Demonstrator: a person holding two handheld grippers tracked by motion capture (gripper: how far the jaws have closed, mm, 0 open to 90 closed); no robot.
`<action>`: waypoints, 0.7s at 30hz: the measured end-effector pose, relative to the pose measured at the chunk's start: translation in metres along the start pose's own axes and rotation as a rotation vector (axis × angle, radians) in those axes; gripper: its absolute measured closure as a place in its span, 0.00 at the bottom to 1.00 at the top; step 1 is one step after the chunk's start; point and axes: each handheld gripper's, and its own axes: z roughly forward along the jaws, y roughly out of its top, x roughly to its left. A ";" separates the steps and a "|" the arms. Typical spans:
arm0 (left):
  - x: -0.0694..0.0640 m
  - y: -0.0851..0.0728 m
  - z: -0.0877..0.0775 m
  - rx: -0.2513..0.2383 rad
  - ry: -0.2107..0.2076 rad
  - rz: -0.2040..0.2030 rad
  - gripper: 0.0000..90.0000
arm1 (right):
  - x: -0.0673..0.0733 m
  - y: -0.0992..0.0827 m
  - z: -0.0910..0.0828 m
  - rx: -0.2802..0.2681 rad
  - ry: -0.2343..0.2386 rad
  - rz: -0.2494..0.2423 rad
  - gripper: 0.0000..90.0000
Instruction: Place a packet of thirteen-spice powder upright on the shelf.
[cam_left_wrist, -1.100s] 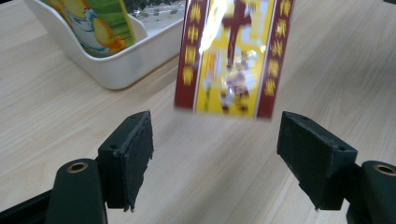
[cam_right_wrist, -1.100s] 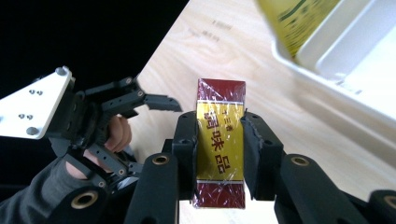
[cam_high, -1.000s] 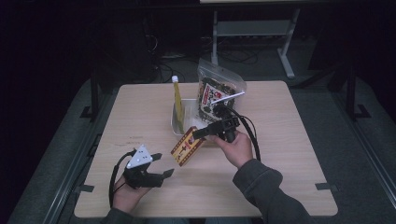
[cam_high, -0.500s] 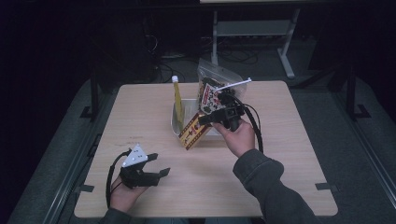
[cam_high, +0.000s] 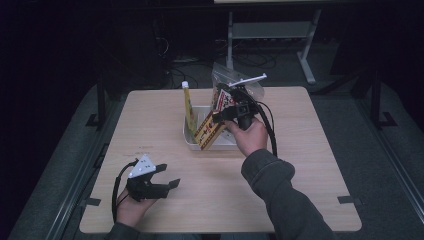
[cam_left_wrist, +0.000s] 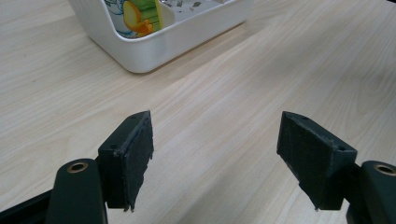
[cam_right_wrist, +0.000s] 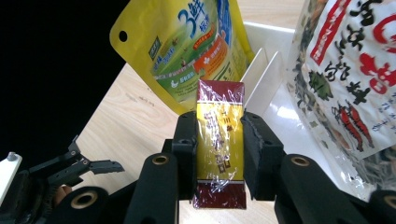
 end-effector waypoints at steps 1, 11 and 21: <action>0.000 0.000 0.000 0.000 0.000 0.000 0.29 | 0.000 0.000 0.000 0.002 -0.005 -0.002 0.76; 0.001 0.001 0.002 0.005 0.001 0.001 0.29 | 0.000 0.000 -0.003 -0.002 -0.032 -0.010 0.76; 0.003 0.000 0.001 0.003 -0.002 -0.003 0.29 | 0.000 0.015 0.000 -0.061 -0.086 0.031 0.76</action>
